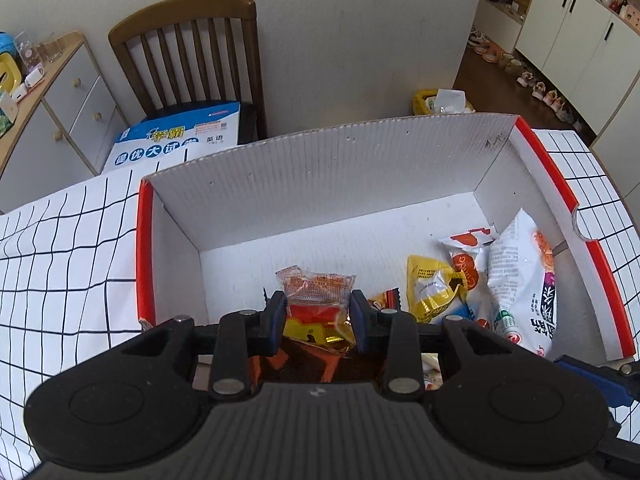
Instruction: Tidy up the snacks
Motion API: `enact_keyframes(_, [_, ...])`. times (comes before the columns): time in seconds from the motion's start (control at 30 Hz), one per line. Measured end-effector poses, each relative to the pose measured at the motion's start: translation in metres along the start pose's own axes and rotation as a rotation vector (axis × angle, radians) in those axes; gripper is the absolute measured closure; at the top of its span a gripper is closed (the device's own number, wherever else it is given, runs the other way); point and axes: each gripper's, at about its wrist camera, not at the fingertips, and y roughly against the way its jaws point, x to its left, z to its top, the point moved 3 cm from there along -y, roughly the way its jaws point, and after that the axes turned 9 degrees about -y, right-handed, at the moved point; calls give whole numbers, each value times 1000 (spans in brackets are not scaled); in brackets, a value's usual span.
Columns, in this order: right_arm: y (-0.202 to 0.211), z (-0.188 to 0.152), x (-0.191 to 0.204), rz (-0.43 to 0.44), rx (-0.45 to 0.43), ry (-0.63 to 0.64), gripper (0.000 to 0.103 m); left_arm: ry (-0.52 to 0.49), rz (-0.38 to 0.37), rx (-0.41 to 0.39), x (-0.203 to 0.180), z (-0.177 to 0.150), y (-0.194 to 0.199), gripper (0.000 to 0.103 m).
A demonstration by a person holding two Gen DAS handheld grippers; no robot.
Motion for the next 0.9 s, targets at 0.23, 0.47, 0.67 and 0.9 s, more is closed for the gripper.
enact_keyframes(0.23, [-2,-2,-1,8,23,-39,75,6,7,-44,0,-3,11,46])
enact_keyframes(0.47, [6,0,2,11,22,-51,67,38,6,-92,5,-8,33,42])
enact_keyframes(0.67, [21,1,4,13,-2,-47,57,52,21,-123,7,-20,55,42])
enact_keyframes(0.9, [40,1,9,23,-33,-37,52,63,28,-161,5,-36,85,42])
